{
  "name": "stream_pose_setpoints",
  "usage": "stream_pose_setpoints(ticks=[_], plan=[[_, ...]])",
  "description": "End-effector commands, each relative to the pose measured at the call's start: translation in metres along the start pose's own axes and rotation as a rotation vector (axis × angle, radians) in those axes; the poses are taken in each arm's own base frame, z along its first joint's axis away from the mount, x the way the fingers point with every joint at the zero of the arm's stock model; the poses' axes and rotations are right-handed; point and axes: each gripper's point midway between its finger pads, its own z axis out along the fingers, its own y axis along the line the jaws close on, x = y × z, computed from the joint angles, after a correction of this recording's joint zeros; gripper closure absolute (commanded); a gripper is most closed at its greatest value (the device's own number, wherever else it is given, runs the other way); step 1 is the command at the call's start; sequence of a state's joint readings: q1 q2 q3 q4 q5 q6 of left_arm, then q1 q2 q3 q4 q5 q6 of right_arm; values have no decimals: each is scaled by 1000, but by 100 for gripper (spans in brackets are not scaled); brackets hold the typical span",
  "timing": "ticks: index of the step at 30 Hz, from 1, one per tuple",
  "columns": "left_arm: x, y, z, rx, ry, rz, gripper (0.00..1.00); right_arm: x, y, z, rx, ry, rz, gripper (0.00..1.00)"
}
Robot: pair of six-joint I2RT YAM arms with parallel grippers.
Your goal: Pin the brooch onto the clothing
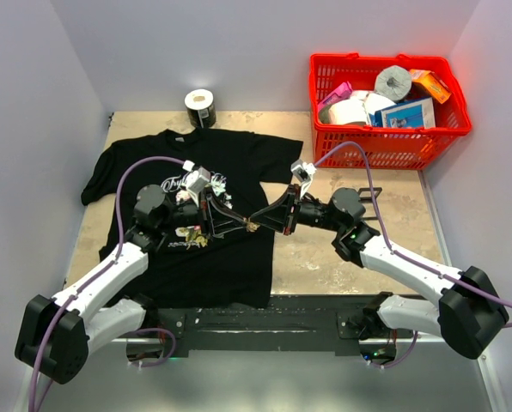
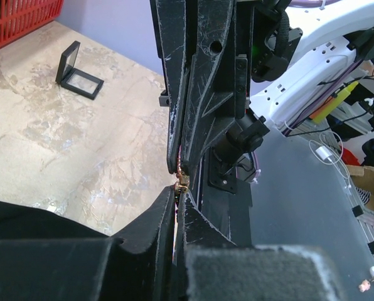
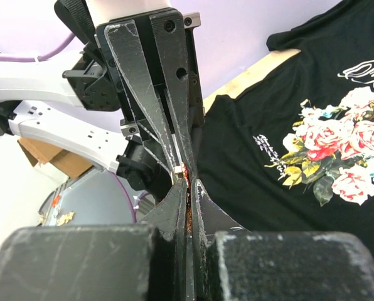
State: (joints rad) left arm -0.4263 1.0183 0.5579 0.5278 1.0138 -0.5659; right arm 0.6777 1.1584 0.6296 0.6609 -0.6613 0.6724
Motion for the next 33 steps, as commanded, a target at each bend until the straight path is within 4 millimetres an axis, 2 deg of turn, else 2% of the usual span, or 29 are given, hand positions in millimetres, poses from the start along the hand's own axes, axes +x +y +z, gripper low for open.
stream_pose_setpoints(ticks=[1, 6, 10, 11, 13, 15, 16, 17, 19, 20, 22, 24, 33], plan=[[5, -8, -1, 53, 19, 11, 100, -28, 10, 1, -12, -116, -43, 100], [-3, -8, 2, 64, 19, 40, 100, -35, 4, 6, 14, -123, -40, 100], [-9, 1, 8, 60, 48, 42, 100, -43, 2, 9, 27, -131, -69, 100], [-18, 0, 10, 61, 43, 74, 100, -47, 0, 9, 36, -134, -72, 100], [-21, 5, 13, 57, 57, 68, 100, -55, 0, 10, 44, -139, -101, 100], [-33, 5, 17, 58, 54, 97, 100, -62, 0, 10, 52, -145, -116, 100], [-33, 9, 19, 53, 61, 87, 100, -64, -1, 10, 56, -149, -122, 96], [-36, 9, 20, 53, 57, 92, 100, -67, -1, 9, 59, -153, -125, 83], [-38, 12, 19, 48, 50, 97, 100, -71, -1, 7, 60, -162, -131, 68], [-36, 13, 18, 47, 52, 95, 100, -73, -1, 6, 63, -164, -131, 51], [-34, 14, 14, 41, 51, 100, 100, -73, 0, 5, 59, -159, -142, 41], [-28, 17, 10, 28, 53, 90, 100, -69, -1, 5, 59, -138, -140, 32], [-20, 22, 2, 14, 56, 42, 100, -39, 2, 4, -9, -27, -128, 20]])
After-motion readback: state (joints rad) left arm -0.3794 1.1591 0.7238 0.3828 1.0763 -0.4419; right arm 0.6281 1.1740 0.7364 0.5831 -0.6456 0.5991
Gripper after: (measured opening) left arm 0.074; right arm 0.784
